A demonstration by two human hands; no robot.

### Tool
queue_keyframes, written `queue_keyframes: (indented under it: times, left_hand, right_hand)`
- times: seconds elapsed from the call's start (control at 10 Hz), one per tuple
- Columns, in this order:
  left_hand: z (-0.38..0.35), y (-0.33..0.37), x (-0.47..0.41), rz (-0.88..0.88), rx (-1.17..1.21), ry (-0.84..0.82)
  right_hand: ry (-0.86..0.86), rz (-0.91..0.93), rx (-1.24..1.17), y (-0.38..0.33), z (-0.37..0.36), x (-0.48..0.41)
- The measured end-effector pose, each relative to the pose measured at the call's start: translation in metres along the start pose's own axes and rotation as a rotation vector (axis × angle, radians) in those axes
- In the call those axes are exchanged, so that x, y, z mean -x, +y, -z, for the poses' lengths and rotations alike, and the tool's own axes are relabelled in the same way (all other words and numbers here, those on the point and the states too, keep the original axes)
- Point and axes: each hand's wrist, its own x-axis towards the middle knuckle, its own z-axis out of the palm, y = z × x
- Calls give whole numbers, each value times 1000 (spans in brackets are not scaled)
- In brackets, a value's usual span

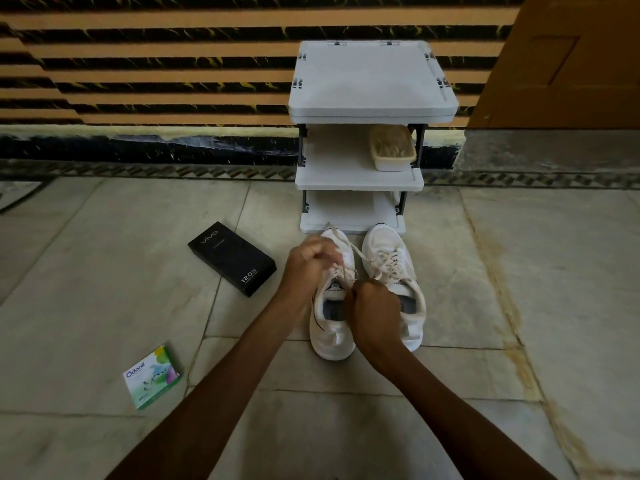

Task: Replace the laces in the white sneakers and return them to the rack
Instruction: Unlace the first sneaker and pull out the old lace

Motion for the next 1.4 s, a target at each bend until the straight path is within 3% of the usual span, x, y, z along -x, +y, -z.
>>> queue_keyframes:
  times: [0.1, 0.2, 0.3, 0.4, 0.5, 0.6, 0.7, 0.8, 0.9, 1.0, 1.1, 1.2, 1.3, 1.4]
  left_hand:
    - [-5, 2, 2, 244, 720, 42]
    - [5, -9, -2, 1, 65, 11]
    - [7, -25, -5, -364, -862, -126]
    - [-9, -39, 4, -381, -1406, -223]
    - [-11, -30, 3, -270, -1043, -157]
    - [11, -9, -7, 45, 17, 25]
    - [16, -10, -4, 178, 738, 17]
    - [11, -16, -2, 207, 534, 37]
    - [10, -31, -4, -232, -744, -83]
    - [7, -43, -3, -582, -1112, -233]
    - [11, -47, -9, -656, -1206, -261]
    - [17, -51, -17, -691, -1146, -251]
    - [11, -44, -11, -555, -999, -158]
    - [9, -38, -16, -517, -1032, -158]
  right_hand:
    - [31, -1, -23, 0, -1, 2]
    - [36, -23, -42, 1, -2, 2]
    - [35, -13, -48, 1, -4, 2]
    - [12, -2, -46, -2, -2, 1]
    - [21, -18, -45, -1, 0, 2]
    - [46, -14, -62, 0, 0, 3]
    - [36, -8, -83, 0, -1, 3]
    - [39, -11, -81, 2, -2, 4]
    - [0, -49, -74, 0, -1, 3]
    - [-94, -107, -44, -3, -2, -1]
    - [-120, -108, -68, -3, -3, -2]
    - [-75, -89, -34, -1, 0, 0]
    - [-85, -95, -50, -2, 1, 0]
    - [-102, -93, -36, -3, 1, 0]
